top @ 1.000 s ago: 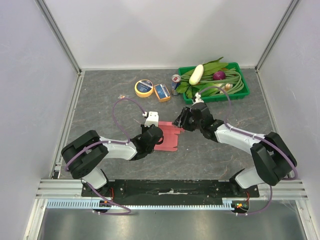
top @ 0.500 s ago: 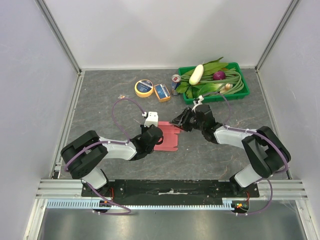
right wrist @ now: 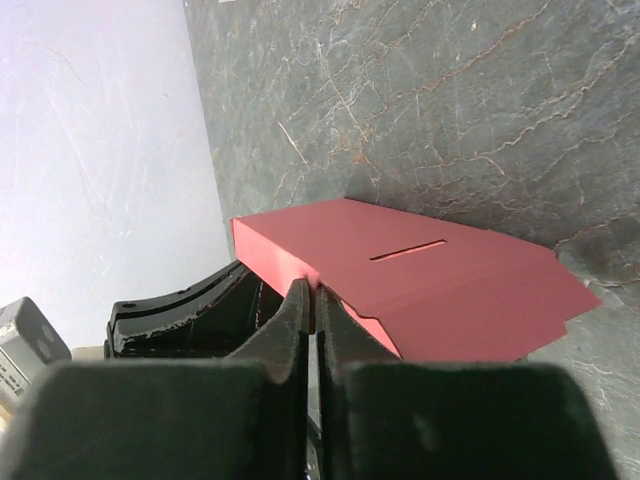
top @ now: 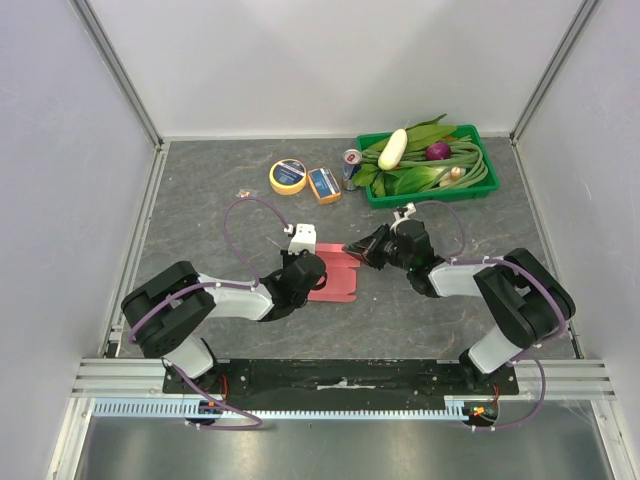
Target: Fold the paper box
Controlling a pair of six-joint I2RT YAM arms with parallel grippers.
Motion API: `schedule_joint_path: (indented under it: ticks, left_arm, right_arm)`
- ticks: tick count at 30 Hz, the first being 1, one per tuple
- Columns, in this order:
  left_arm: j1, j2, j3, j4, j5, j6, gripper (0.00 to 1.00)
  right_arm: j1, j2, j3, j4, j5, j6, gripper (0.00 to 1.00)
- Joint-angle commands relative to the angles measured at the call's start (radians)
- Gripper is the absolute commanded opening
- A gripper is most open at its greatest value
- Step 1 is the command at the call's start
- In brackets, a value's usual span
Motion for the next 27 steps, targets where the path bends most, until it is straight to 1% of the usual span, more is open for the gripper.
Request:
schedule_joint_path:
  ticks: [1,2,3,4,5,6,7,8,10,12,13,15,16,18,19,21,22,23,27]
  left_arm:
    - [-0.013,-0.021,0.007,-0.047,0.004,-0.063,0.02]
    - [-0.013,-0.026,0.013,-0.066,0.001,-0.075,0.02]
    - [-0.013,-0.029,0.019,-0.095,0.001,-0.086,0.02]
    - [-0.013,-0.032,0.021,-0.104,-0.001,-0.106,0.02]
    - [-0.013,-0.035,0.021,-0.110,-0.001,-0.115,0.02]
    - [-0.015,-0.046,0.018,-0.118,-0.002,-0.123,0.02]
    - [-0.013,-0.049,0.015,-0.135,-0.002,-0.141,0.02]
    - [-0.013,-0.052,0.016,-0.150,-0.004,-0.150,0.02]
    - [-0.013,-0.064,0.027,-0.202,-0.002,-0.190,0.02]
    - [-0.013,-0.075,0.033,-0.233,0.004,-0.221,0.02]
    - [-0.015,-0.080,0.041,-0.256,0.004,-0.257,0.02]
    - [-0.013,-0.087,0.042,-0.285,0.015,-0.281,0.02]
    - [-0.013,-0.092,0.041,-0.290,0.016,-0.300,0.02]
    - [-0.013,-0.095,0.038,-0.302,0.022,-0.325,0.02]
    - [-0.013,-0.093,0.038,-0.304,0.025,-0.330,0.02]
    - [-0.013,-0.096,0.041,-0.322,0.033,-0.347,0.02]
    - [-0.013,-0.104,0.039,-0.330,0.036,-0.353,0.02]
    - [-0.013,-0.109,0.039,-0.336,0.039,-0.359,0.02]
    - [-0.015,-0.123,0.038,-0.362,0.055,-0.393,0.02]
  right_arm:
    - [-0.004,-0.012,0.024,0.012,-0.022,-0.091,0.21]
    - [-0.007,-0.032,0.036,-0.092,-0.011,-0.138,0.31]
    - [-0.007,-0.059,0.039,-0.152,0.005,-0.187,0.38]
    - [-0.009,-0.120,0.043,-0.213,0.028,-0.250,0.54]
    - [-0.009,-0.150,0.056,-0.341,0.059,-0.363,0.59]
    - [-0.007,-0.174,0.062,-0.408,0.082,-0.427,0.62]
    - [-0.009,-0.226,0.066,-0.466,0.108,-0.471,0.68]
    - [-0.009,-0.250,0.059,-0.543,0.131,-0.551,0.70]
    - [-0.007,-0.302,0.055,-0.594,0.142,-0.614,0.71]
    - [0.002,-0.333,0.035,-0.636,0.170,-0.663,0.69]
    - [0.000,-0.352,0.026,-0.634,0.173,-0.674,0.64]
    - [0.008,-0.356,0.015,-0.636,0.186,-0.680,0.56]
    - [0.016,-0.347,0.015,-0.634,0.197,-0.680,0.47]
    - [0.045,-0.316,0.035,-0.636,0.210,-0.670,0.38]
    - [0.054,-0.307,0.041,-0.628,0.213,-0.662,0.31]
    - [0.083,-0.282,0.062,-0.604,0.226,-0.645,0.29]
    - [0.092,-0.274,0.073,-0.588,0.251,-0.630,0.24]
    - [0.105,-0.267,0.076,-0.581,0.260,-0.622,0.23]
    - [0.111,-0.193,0.112,-0.573,0.321,-0.597,0.06]
